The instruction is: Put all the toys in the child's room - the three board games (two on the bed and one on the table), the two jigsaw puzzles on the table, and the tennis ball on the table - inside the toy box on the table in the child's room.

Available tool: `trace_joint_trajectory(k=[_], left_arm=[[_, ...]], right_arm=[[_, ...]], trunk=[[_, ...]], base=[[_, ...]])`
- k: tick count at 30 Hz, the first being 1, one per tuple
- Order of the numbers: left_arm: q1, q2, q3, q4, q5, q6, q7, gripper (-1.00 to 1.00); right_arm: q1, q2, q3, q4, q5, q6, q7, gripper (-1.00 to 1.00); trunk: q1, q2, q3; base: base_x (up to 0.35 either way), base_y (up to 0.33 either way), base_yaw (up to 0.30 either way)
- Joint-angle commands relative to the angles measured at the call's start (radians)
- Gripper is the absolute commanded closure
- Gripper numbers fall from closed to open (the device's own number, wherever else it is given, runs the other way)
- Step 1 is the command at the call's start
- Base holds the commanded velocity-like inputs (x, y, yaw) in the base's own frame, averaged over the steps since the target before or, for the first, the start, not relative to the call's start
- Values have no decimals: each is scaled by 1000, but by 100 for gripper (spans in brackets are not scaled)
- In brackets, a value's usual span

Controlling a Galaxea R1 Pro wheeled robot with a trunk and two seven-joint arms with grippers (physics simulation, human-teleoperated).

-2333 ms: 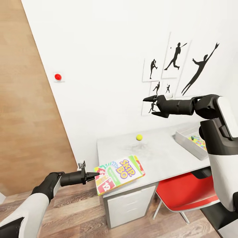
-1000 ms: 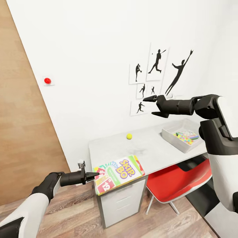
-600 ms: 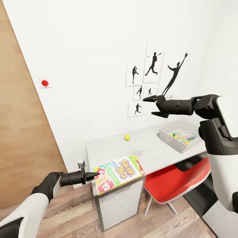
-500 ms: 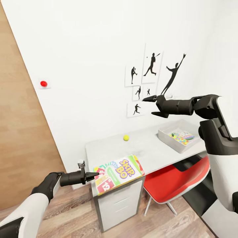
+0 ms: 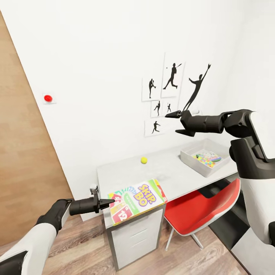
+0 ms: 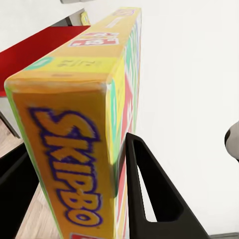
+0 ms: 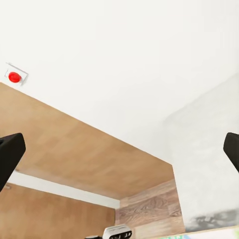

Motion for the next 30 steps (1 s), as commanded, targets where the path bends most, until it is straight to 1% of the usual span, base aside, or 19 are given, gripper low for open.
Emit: trace_joint_trajectory(k=[1,19,30], left_arm=[[-1,-1,6,-1,-10,5,-7,100],[-1,-1,6,-1,-10,5,-7,100],[-1,-1,6,-1,-10,5,-7,100]], right_arm=[[-2,-1,1,1,-9,2,-10,-100],[-2,-2,0,4,-18,0,-9,-100],[-2,-2,0,3,-18,0,-9,-100]], trunk=[[1,-2,-2],[1,-2,-2],[1,-2,11]], base=[[0,0,-2],[0,0,-1],[0,0,-161]])
